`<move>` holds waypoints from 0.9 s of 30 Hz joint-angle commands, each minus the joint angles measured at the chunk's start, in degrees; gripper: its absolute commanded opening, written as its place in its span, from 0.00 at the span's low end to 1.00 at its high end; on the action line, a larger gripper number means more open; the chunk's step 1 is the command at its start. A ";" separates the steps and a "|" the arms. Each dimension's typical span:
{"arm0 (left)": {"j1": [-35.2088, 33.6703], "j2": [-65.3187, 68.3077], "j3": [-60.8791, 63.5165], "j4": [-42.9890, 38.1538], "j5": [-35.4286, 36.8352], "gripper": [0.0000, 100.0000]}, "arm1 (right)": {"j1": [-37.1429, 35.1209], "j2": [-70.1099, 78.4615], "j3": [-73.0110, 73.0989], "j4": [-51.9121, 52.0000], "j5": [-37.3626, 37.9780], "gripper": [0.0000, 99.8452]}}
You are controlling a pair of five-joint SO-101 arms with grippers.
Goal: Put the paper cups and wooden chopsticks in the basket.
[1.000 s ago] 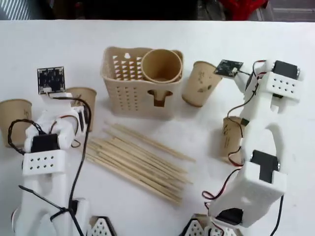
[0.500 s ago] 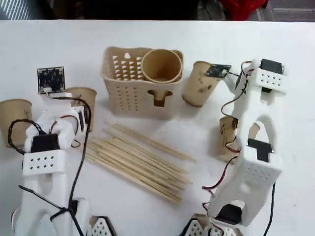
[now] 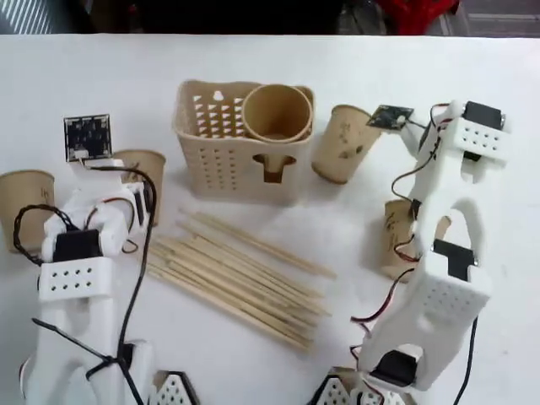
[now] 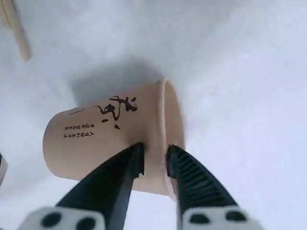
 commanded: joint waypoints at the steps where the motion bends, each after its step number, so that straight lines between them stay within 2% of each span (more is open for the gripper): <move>1: -0.40 -1.45 -0.26 -1.14 0.44 0.17 | 1.98 -7.69 -2.29 0.04 0.26 0.02; 6: -0.57 -1.45 -0.26 -1.14 0.44 0.17 | 2.59 -19.56 -0.18 0.22 0.18 0.02; 13: -0.66 -1.45 -0.35 -1.14 0.44 0.17 | 0.92 -39.96 14.15 -0.04 -0.09 0.02; 19: -0.75 -1.45 -0.26 -1.14 0.44 0.17 | -2.86 -57.98 14.68 -3.82 -10.37 0.02; 23: -0.75 -1.45 -0.26 -1.14 0.44 0.17 | -6.02 -62.02 14.95 -3.47 -12.84 0.02; 27: -0.75 -1.19 -0.26 -1.14 0.44 0.17 | -5.41 -59.91 19.25 -0.48 -12.92 0.04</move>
